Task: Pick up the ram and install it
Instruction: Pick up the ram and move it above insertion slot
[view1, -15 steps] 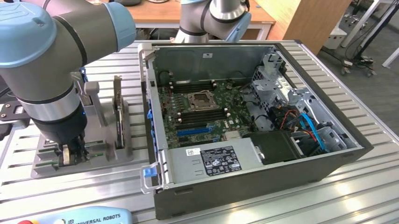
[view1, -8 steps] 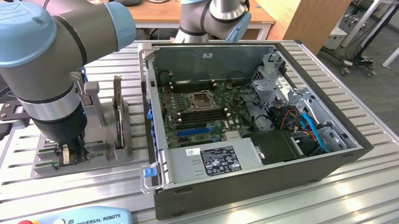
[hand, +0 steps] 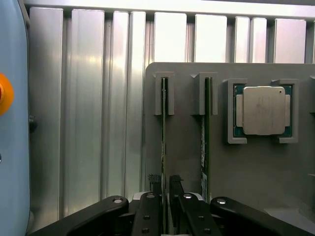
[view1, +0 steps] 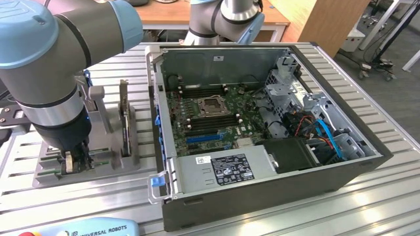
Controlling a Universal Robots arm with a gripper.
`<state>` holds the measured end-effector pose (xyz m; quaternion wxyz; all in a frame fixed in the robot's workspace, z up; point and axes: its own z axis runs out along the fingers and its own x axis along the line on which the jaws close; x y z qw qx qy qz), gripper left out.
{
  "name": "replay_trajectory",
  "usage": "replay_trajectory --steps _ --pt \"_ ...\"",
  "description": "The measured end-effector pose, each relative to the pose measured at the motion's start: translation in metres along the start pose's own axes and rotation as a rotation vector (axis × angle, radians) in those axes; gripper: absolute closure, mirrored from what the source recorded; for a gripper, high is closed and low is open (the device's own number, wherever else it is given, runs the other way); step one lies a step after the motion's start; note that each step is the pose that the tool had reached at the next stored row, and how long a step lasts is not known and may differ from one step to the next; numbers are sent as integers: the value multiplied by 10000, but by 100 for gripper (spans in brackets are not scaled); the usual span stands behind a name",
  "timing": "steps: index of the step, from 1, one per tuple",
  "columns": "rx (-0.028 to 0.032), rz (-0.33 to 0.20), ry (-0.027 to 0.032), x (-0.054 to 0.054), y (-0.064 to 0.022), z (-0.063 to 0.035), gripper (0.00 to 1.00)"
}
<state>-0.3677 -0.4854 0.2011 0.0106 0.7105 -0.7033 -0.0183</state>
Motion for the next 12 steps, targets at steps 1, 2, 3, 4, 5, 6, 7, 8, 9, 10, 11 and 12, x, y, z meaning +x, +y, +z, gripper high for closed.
replay_trajectory --steps 1,2,3,4,5,6,7,8,9,10,11,12 --pt "0 0 0 0 0 0 79" --pt "-1 0 0 0 0 0 79" --pt "-2 -2 2 1 -5 -2 79" --pt "-3 -3 3 1 -11 -3 79" --pt "-1 -1 1 0 -14 -2 79" --pt "-2 0 2 0 -14 -2 79" --pt "-2 0 1 1 -14 -2 79" --pt "-1 0 1 0 -14 -1 79" --pt "0 0 0 0 -14 -1 79" --pt "-1 0 0 0 -14 -1 79" --pt "1 0 -1 0 -16 0 79" --pt "1 0 -1 0 -19 0 79"
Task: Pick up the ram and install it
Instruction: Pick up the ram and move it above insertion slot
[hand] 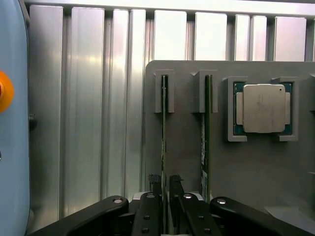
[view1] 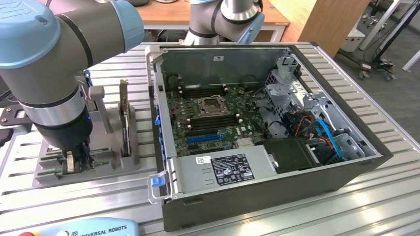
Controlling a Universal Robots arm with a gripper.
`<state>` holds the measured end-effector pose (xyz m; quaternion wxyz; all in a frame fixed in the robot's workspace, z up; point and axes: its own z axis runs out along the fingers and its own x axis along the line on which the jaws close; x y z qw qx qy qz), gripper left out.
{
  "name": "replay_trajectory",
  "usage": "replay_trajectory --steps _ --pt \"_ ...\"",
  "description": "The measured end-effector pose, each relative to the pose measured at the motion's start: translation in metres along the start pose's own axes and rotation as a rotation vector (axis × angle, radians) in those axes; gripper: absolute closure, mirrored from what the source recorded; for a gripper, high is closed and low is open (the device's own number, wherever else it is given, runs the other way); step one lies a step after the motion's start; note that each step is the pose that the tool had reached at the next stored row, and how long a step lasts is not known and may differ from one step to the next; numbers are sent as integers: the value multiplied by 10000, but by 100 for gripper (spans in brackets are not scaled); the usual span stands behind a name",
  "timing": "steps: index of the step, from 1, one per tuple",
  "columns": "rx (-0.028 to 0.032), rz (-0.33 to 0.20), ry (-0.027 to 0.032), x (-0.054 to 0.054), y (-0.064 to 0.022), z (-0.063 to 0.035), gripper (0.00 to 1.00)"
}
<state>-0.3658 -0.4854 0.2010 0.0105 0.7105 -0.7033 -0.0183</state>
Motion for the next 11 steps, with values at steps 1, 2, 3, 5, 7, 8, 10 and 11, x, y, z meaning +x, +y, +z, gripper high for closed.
replay_trajectory --steps 1,2,3,5,7,8,10,11 --pt "-1 0 1 0 0 -1 79" --pt "-1 0 1 0 0 -1 79" --pt "-1 1 1 0 0 -1 79" --pt "-2 0 2 0 0 -1 79" --pt "-2 0 1 0 0 -1 79" --pt "-2 0 2 0 0 -1 79" --pt "-2 -1 2 1 -1 -1 80" --pt "-2 0 2 1 -1 -1 87"
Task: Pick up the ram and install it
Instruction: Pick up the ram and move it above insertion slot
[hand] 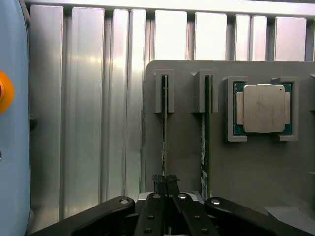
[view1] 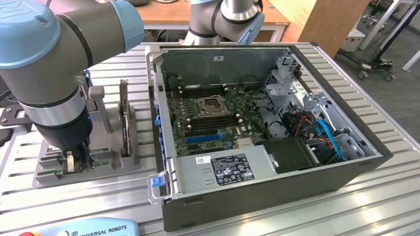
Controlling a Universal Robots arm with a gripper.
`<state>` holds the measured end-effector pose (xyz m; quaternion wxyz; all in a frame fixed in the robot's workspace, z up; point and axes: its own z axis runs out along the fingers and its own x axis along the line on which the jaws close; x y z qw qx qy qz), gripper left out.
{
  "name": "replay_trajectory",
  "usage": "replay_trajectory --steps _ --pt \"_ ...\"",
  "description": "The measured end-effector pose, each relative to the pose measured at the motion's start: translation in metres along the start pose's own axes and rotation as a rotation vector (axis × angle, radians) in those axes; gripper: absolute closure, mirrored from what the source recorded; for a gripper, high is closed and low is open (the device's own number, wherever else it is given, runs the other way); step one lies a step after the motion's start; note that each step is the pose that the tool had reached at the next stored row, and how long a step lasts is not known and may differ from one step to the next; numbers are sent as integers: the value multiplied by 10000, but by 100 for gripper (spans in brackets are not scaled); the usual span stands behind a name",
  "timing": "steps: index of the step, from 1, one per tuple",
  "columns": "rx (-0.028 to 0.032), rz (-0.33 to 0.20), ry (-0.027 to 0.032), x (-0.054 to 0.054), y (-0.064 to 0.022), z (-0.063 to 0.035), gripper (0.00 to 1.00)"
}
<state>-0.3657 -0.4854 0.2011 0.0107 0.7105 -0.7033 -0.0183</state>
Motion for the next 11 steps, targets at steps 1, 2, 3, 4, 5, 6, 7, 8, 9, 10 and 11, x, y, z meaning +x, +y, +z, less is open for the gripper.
replay_trajectory --steps 1,2,3,4,5,6,7,8,9,10,11 --pt "0 0 0 0 0 0 87" --pt "0 0 0 0 0 0 89" --pt "0 -1 0 0 0 0 89" --pt "0 0 0 0 0 0 89" --pt "0 0 0 0 0 0 89" --pt "0 0 0 0 0 0 89" --pt "0 0 -1 0 0 0 89" --pt "0 0 0 0 0 0 89" --pt "0 0 -1 0 0 0 89" --pt "0 0 -1 0 0 0 89" --pt "0 0 0 0 0 0 89"
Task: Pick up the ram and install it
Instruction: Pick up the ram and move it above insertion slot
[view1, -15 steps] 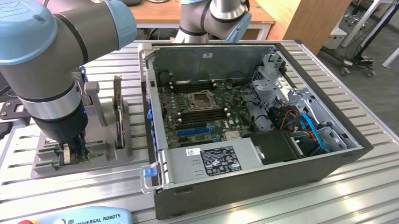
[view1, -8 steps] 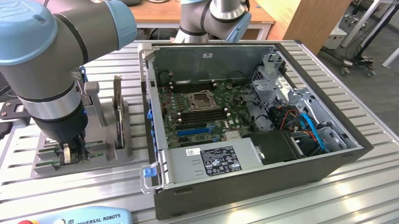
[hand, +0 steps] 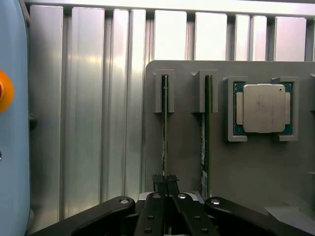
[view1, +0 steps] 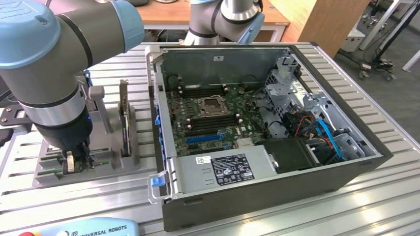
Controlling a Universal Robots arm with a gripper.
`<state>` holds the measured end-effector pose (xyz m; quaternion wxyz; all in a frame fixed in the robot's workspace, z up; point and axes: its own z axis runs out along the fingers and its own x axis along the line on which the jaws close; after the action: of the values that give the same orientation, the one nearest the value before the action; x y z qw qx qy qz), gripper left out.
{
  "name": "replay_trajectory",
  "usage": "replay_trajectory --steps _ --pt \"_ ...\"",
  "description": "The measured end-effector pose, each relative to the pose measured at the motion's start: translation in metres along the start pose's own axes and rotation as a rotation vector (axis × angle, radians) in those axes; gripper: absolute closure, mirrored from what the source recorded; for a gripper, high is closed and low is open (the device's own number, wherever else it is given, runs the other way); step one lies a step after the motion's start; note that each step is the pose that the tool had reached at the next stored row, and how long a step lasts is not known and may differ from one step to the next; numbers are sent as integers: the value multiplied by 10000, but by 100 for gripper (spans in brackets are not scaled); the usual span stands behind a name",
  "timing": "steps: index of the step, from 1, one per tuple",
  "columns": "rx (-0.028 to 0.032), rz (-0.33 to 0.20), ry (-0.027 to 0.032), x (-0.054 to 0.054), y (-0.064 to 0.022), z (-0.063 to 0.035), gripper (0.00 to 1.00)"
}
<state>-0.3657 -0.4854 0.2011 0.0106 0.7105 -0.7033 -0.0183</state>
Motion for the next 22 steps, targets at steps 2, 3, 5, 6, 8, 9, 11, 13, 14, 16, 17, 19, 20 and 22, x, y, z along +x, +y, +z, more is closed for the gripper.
replay_trajectory --steps 2,3,5,6,8,9,11,13,14,16,17,19,20,22 --pt "0 0 0 0 0 0 89" --pt "0 0 0 0 0 0 89" --pt "0 -18 0 0 0 0 89" --pt "-1 -46 2 0 0 0 89" --pt "-2 -112 6 0 0 0 89" --pt "-2 -148 9 0 0 0 89" --pt "-2 -205 10 0 0 0 89" --pt "-2 -211 11 0 0 0 89" --pt "-2 -211 12 0 0 0 89" --pt "-3 -212 12 0 0 0 89" --pt "-3 -211 12 0 0 -1 89" --pt "-4 -211 13 0 0 -9 89" --pt "-3 -211 12 0 1 -17 89" --pt "-3 -211 12 0 2 -38 89"
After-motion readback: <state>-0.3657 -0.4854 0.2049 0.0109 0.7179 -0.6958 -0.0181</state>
